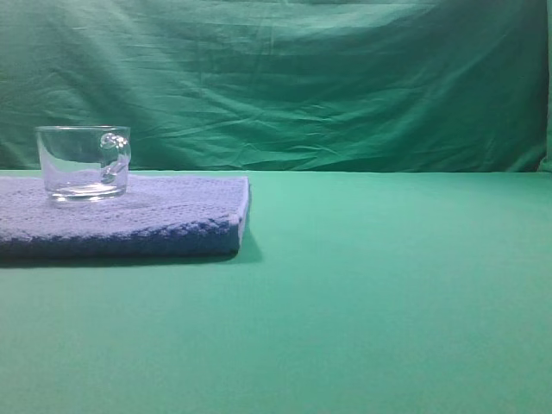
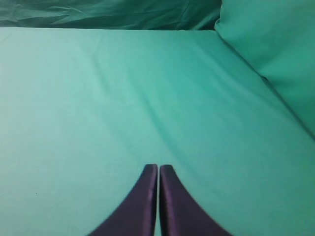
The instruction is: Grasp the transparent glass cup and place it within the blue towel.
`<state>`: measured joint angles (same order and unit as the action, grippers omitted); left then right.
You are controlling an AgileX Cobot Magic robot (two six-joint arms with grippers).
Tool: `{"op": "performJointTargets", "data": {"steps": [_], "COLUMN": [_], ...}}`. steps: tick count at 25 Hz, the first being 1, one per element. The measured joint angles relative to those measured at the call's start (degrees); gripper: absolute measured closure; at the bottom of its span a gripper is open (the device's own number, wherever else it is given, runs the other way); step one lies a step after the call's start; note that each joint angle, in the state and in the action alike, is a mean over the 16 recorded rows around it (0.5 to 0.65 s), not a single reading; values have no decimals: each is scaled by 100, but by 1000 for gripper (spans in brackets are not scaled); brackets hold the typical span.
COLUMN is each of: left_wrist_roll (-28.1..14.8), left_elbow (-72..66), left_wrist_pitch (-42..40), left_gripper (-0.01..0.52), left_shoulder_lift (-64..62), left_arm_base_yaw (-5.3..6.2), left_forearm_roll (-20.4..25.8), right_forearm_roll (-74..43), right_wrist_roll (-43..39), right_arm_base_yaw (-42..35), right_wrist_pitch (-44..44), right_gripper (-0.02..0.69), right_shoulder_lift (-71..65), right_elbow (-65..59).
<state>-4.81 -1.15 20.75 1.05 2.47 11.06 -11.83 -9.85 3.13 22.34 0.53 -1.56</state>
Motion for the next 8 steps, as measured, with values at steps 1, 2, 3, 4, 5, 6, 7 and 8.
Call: {"op": "performJointTargets", "data": {"steps": [1, 2, 3, 4, 5, 6, 7, 8], "left_wrist_roll": [0, 0, 0, 0, 0, 0, 0, 0], "left_elbow": [0, 0, 0, 0, 0, 0, 0, 0], "left_wrist_pitch": [0, 0, 0, 0, 0, 0, 0, 0], "left_gripper": [514, 514, 514, 514, 514, 514, 514, 514], "left_shoulder_lift": [0, 0, 0, 0, 0, 0, 0, 0], "left_arm_base_yaw": [0, 0, 0, 0, 0, 0, 0, 0], "left_forearm_roll": [0, 0, 0, 0, 0, 0, 0, 0], "right_forearm_roll": [0, 0, 0, 0, 0, 0, 0, 0], "right_wrist_roll": [0, 0, 0, 0, 0, 0, 0, 0], "right_arm_base_yaw": [0, 0, 0, 0, 0, 0, 0, 0], "right_wrist_pitch": [0, 0, 0, 0, 0, 0, 0, 0], "right_gripper": [665, 665, 665, 665, 665, 665, 665, 665], "right_shoulder_lift": [0, 0, 0, 0, 0, 0, 0, 0], "right_elbow": [0, 0, 0, 0, 0, 0, 0, 0]}}
